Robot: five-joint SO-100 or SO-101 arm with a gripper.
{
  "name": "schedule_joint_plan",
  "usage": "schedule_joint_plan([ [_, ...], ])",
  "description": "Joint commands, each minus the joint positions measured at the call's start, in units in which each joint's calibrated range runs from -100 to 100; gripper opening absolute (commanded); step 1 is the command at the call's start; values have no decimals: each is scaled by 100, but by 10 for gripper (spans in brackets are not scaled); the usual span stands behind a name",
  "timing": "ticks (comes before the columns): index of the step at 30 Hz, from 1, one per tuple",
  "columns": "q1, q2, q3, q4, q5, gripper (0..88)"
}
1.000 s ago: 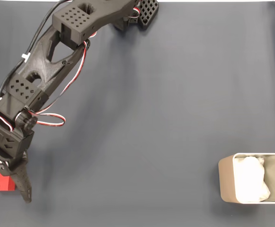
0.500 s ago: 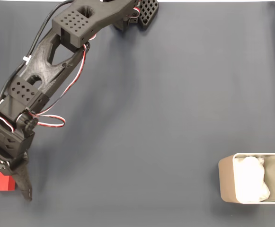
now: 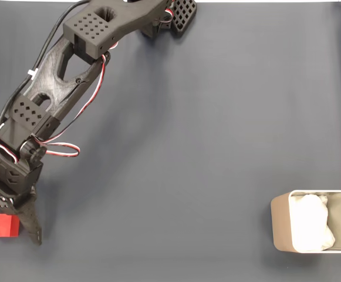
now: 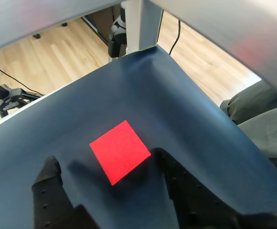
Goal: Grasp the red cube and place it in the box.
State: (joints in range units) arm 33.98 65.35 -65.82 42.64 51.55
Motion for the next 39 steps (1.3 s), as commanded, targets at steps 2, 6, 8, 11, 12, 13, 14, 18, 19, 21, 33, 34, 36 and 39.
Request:
schedule_joint_plan([
  [2,-95,-530,-78,39,-39,450],
  [6,-131,-599,-5,39,-54,450],
  [8,-152,-634,13,39,-68,451],
  [11,-187,-694,59,39,-83,451],
  [12,-195,-712,59,39,-88,451],
  [13,-202,-720,59,39,-98,451],
  [14,-209,-729,59,39,-98,451],
  [18,-244,-764,59,39,-107,452],
  [19,-244,-772,59,39,-107,452],
  [21,-258,-781,59,39,-107,452],
  [33,-301,-859,59,64,-107,452],
  [34,-301,-868,59,64,-103,452],
  [36,-308,-868,59,80,-88,450],
  [39,-315,-876,59,121,-78,447],
])
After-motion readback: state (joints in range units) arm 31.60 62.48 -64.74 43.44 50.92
